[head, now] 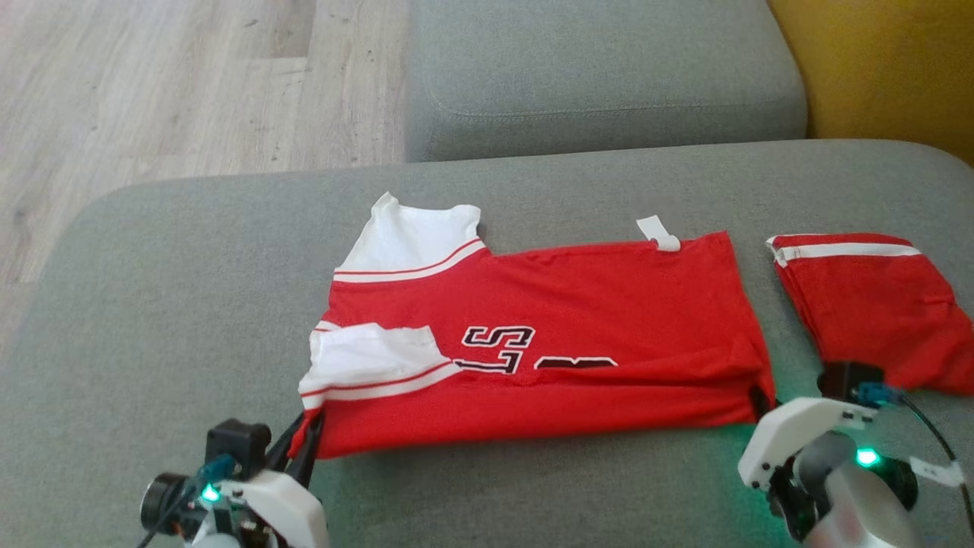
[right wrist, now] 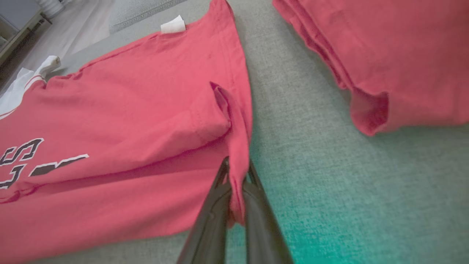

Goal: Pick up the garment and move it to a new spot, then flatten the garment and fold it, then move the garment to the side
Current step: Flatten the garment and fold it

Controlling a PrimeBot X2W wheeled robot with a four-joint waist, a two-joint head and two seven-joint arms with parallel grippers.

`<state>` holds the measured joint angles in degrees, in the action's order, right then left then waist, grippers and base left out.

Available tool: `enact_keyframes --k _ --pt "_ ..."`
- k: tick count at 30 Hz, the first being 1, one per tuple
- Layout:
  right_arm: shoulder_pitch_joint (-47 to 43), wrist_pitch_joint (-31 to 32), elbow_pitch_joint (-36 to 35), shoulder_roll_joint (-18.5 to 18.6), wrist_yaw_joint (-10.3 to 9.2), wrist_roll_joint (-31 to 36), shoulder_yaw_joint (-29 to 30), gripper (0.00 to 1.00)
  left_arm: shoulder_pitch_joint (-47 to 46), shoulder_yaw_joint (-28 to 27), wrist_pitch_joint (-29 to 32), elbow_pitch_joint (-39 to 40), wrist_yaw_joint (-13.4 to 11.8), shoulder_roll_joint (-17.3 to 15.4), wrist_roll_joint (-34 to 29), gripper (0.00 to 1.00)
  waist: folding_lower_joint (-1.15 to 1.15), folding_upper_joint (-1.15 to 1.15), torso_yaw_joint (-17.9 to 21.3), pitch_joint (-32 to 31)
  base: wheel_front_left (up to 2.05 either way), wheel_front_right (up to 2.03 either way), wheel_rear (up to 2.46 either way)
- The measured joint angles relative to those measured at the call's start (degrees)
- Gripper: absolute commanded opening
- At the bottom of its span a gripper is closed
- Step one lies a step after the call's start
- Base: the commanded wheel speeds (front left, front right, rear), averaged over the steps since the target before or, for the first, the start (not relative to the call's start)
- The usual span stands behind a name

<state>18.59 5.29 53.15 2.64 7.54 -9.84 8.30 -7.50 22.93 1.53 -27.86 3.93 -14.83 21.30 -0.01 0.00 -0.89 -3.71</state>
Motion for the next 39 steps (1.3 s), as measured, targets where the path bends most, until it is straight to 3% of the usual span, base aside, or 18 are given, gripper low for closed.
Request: enact_keyframes --k 4,5,6,7,9,16,20,25,28,33,39 --pt "-3.0 0.3 -5.0 0.0 0.00 -2.0 -0.6 0.00 1.0 -0.1 -0.2 0.9 -0.4 0.1 1.1 0.00 0.01 0.00 0.4 0.5 0.00 0.00 0.00" --pt "-3.8 0.3 -6.7 -0.1 0.00 -2.4 -0.5 0.05 1.1 -0.2 -0.7 1.2 -0.5 0.1 1.5 0.00 0.01 0.00 0.6 0.7 0.00 0.00 0.00" --pt "-4.5 -0.1 -8.3 -0.2 0.00 -2.7 -0.4 0.86 1.1 -0.3 -1.3 1.5 -0.8 0.1 1.5 0.00 0.01 0.00 0.7 0.9 0.00 0.00 0.00" --pt "-5.1 -0.6 -10.0 -0.2 0.00 -2.9 -0.4 1.00 1.1 -0.5 -2.1 1.9 -1.2 0.2 1.6 0.08 0.01 0.00 0.8 1.2 0.00 0.00 0.00" --pt "-5.9 -1.6 -12.9 -0.2 0.00 -4.6 -0.9 1.00 0.9 -1.1 -3.8 2.6 -2.1 0.5 1.6 1.00 0.01 0.00 1.1 1.8 0.00 0.00 0.00" --pt "-7.8 -9.2 -23.3 -0.1 0.00 -7.3 -3.3 1.00 -0.1 -4.5 -12.4 5.8 -4.4 1.6 2.1 1.00 0.01 0.00 1.6 3.5 0.00 0.00 0.00" --pt "-8.9 -15.8 -28.9 -0.1 0.00 -7.8 -5.4 1.00 -1.9 -7.9 -15.5 10.6 -4.4 3.3 3.5 1.00 0.01 0.00 1.8 4.4 0.00 0.00 0.00" --pt "-11.1 -18.7 -32.1 -0.1 0.00 -9.2 -7.2 1.00 -2.3 -12.6 -16.0 17.6 -3.2 5.5 3.0 1.00 0.01 0.00 2.1 6.0 0.00 0.00 0.00" --pt "-11.0 -19.3 -33.3 -0.1 0.00 -9.3 -7.5 1.00 -2.9 -12.8 -16.2 17.7 -1.5 5.5 0.9 1.00 0.02 0.00 2.5 7.3 0.00 0.00 0.00" --pt "-9.5 -19.5 -35.0 -0.1 0.00 -9.3 -7.5 1.00 -10.1 -10.8 -13.9 13.0 1.0 2.0 -1.8 1.00 0.02 0.00 3.5 10.4 0.00 0.00 0.00" --pt "-4.8 -19.7 -37.1 -0.1 0.00 -9.6 -7.2 1.00 -26.8 -4.8 -3.6 5.4 3.2 -4.3 -2.5 1.00 0.02 0.00 5.1 14.8 0.00 0.00 0.00"
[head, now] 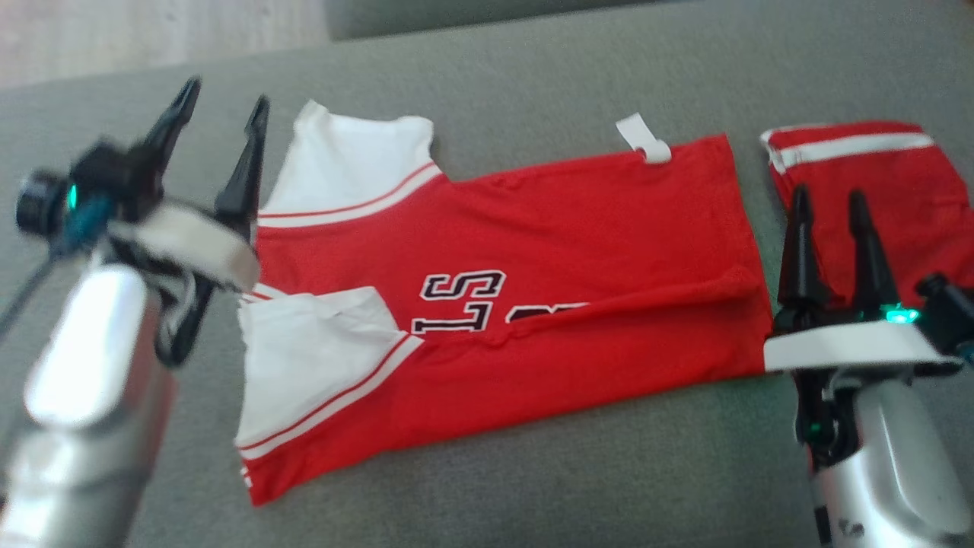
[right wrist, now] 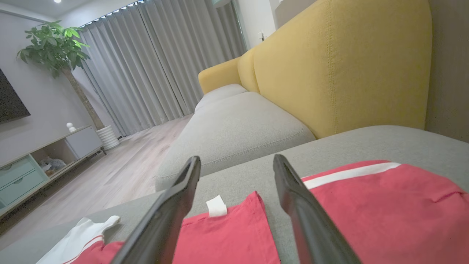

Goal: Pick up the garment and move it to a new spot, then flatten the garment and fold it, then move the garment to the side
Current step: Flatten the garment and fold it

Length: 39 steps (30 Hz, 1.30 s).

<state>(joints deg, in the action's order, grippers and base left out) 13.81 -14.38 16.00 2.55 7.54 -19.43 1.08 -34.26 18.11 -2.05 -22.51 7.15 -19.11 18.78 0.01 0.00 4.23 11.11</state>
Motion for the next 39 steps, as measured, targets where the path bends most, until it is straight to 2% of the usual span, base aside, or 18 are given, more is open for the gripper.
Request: enact_keyframes --k 7,10,14,24,35,37,39 --pt "3.1 0.0 -2.4 0.0 -0.01 -1.8 -1.1 1.00 -11.3 14.4 11.2 -8.2 0.5 -6.9 8.5 1.00 0.00 0.00 3.4 4.8 0.00 0.00 0.00" --pt "4.3 0.0 -3.4 0.0 0.00 -2.4 -2.0 1.00 -15.2 18.4 15.0 -11.7 0.5 -10.1 12.0 1.00 0.00 0.00 5.0 6.8 0.00 0.00 0.00" --pt "5.6 0.0 -5.0 0.0 0.00 -3.3 -3.0 1.00 -19.4 21.0 17.2 -16.1 0.5 -12.8 15.3 1.00 0.00 0.00 7.1 9.3 0.00 0.00 0.00" --pt "6.6 -0.3 -6.8 0.0 0.00 -3.8 -3.6 1.00 -25.5 27.4 18.1 -22.2 0.5 -15.7 22.9 1.00 0.00 0.00 11.0 15.4 0.00 0.00 0.00" --pt "7.0 -0.3 -6.6 0.0 0.00 -3.8 -3.4 1.00 -27.8 34.6 17.1 -23.5 0.4 -16.5 28.9 1.00 -0.01 0.00 11.4 16.2 0.00 0.00 0.00" --pt "7.1 -0.3 -6.2 0.0 0.00 -3.8 -3.3 1.00 -27.9 36.0 17.7 -23.0 0.4 -16.5 30.6 0.00 -0.02 0.00 11.2 16.0 0.00 0.00 0.00" --pt "7.3 -0.3 -5.8 0.0 0.00 -3.6 -3.0 1.00 -28.0 38.5 18.0 -21.1 0.4 -16.5 32.8 0.00 -0.01 0.00 10.9 15.6 0.00 0.00 0.00"
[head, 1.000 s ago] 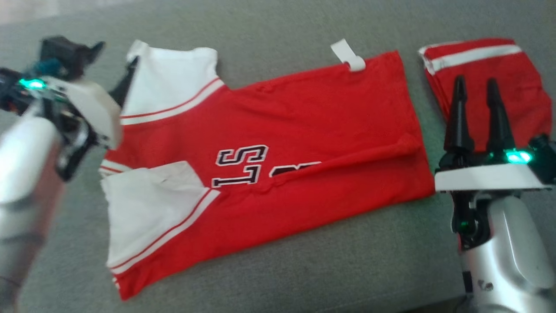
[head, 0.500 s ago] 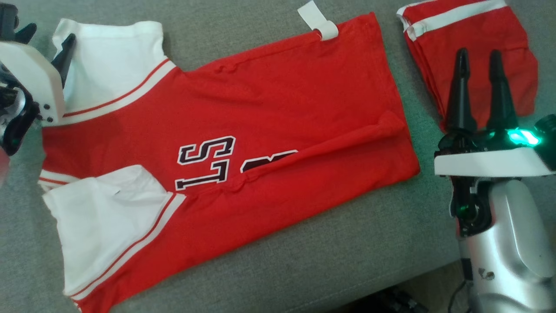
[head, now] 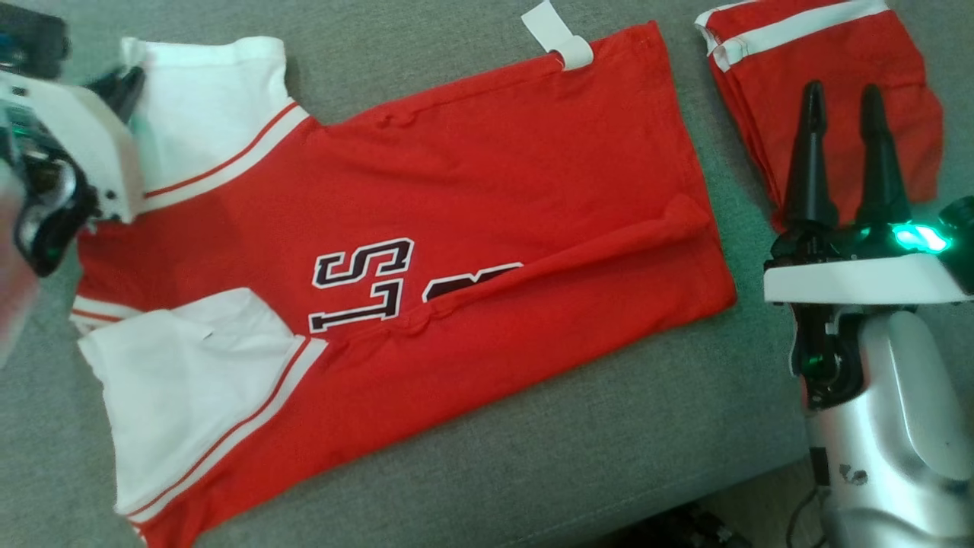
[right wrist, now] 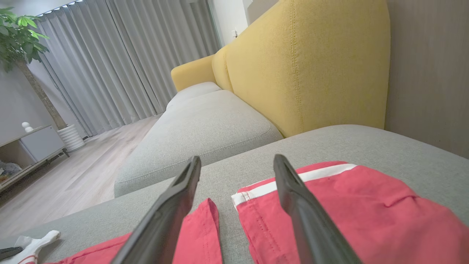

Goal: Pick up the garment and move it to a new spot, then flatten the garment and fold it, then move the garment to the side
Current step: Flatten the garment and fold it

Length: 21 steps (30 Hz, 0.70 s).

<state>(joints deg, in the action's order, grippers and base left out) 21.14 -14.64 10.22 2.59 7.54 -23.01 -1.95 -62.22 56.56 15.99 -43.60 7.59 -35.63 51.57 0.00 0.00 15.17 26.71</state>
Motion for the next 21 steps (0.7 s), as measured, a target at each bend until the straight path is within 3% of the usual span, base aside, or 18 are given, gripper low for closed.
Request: enact_keyframes --k 6,10,16,21 --pt "0.8 0.0 2.4 0.0 0.00 3.4 0.5 1.00 0.0 2.8 -6.7 0.3 0.0 0.6 0.8 0.00 0.00 0.00 -1.5 -2.1 0.00 0.00 0.00" --pt "1.0 1.6 4.6 0.0 0.00 8.0 1.7 1.00 0.0 3.2 -13.0 1.4 0.0 2.9 0.2 0.00 0.00 0.00 -3.7 -4.0 0.00 0.00 0.00" --pt "4.5 8.3 5.6 0.1 0.00 15.2 4.4 1.00 0.0 3.4 -19.6 4.2 -1.0 4.9 -1.4 0.00 -0.01 0.00 -8.5 -6.9 0.00 0.00 0.00" --pt "7.1 16.6 9.4 1.3 0.00 17.4 5.9 1.00 1.8 4.0 -21.8 10.6 -2.7 4.9 -2.3 0.00 -0.01 0.00 -13.2 -8.7 0.00 0.00 0.00"
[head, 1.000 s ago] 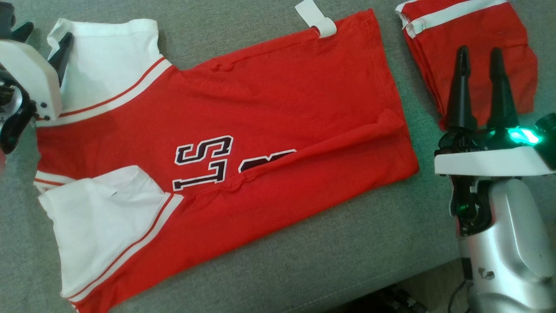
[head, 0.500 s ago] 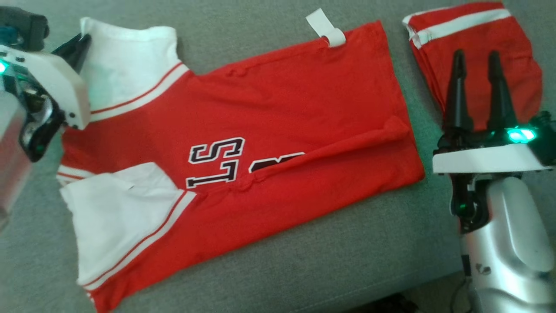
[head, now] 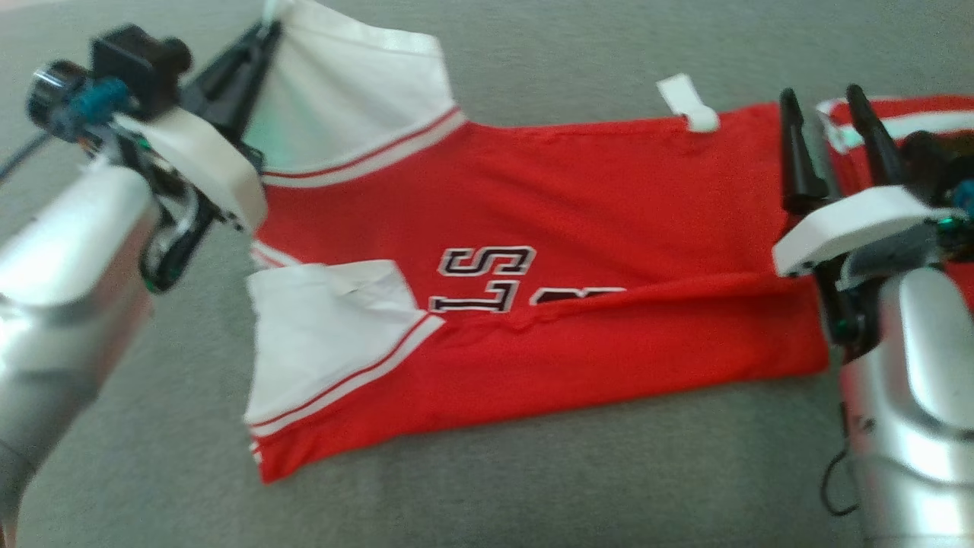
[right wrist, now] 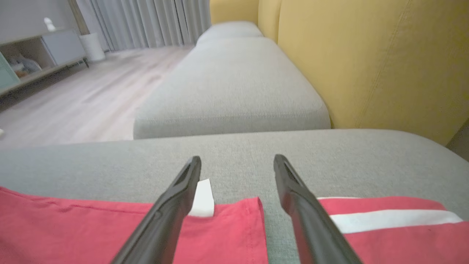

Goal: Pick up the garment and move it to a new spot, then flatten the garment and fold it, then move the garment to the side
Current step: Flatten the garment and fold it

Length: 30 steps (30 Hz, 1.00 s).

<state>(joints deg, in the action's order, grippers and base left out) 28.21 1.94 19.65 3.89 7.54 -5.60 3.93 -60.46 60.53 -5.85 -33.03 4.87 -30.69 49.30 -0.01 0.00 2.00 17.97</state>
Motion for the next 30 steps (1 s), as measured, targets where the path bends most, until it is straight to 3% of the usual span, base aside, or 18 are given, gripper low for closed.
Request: enact_keyframes --k 12,27,28,29,30 --pt "10.0 13.8 19.6 6.5 0.00 3.7 3.9 1.00 5.7 1.6 -0.1 17.8 -5.2 -3.4 -1.1 0.00 0.00 0.00 -7.5 -0.4 0.00 0.00 0.00" --pt "17.3 12.8 32.8 7.6 0.00 5.6 0.9 1.00 5.7 2.2 2.2 23.4 -7.4 -5.2 -1.1 0.00 0.01 0.00 -7.9 1.8 0.00 0.00 0.00" --pt "17.3 12.8 32.8 7.6 0.00 5.6 0.9 0.19 5.7 2.2 2.2 23.4 -7.4 -5.2 -1.1 0.00 0.01 0.00 -7.9 1.8 0.00 0.00 0.00" --pt "18.3 12.0 34.0 7.7 0.00 5.3 -0.4 0.00 5.7 2.2 2.2 23.3 -7.4 -5.3 -1.1 0.00 0.01 0.00 -7.8 1.8 0.00 0.00 0.00" --pt "18.3 12.0 34.0 7.7 0.00 5.3 -0.4 0.00 5.7 2.2 2.2 23.3 -7.4 -5.3 -1.1 0.00 0.01 0.00 -7.8 1.8 0.00 0.00 0.00"
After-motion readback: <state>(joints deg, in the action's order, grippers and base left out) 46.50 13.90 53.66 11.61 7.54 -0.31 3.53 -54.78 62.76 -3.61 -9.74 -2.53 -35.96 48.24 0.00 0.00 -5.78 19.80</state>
